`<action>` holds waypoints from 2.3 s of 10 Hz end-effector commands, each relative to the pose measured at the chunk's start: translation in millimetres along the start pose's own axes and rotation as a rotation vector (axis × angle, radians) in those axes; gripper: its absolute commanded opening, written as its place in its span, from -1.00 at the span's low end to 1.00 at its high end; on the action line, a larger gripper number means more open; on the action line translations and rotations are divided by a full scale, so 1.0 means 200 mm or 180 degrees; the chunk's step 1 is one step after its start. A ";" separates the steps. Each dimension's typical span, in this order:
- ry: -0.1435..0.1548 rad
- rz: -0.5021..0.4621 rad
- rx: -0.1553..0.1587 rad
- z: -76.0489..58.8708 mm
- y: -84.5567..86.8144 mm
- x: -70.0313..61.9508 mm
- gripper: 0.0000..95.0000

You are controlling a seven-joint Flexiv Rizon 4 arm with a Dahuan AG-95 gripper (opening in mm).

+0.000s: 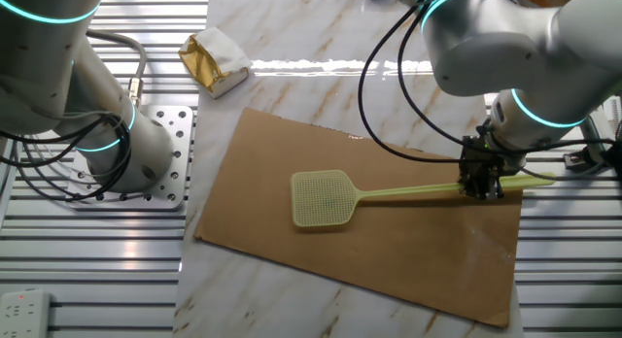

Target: Swat with a flyswatter

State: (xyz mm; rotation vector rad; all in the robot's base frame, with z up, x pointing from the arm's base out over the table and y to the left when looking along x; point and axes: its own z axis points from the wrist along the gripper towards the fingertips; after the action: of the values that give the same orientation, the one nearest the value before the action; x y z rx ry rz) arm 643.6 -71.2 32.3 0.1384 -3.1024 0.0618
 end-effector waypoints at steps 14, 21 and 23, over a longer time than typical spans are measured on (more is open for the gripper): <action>-0.0009 -0.0194 -0.0014 0.00 0.00 0.00 0.20; -0.0183 0.0064 -0.0065 -0.08 0.02 0.03 0.20; -0.0175 0.0325 -0.0058 -0.22 0.08 0.09 0.20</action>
State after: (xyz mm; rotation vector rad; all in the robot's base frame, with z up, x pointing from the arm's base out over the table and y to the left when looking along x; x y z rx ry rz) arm 628.4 -58.4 67.9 0.0470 -3.1724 0.0287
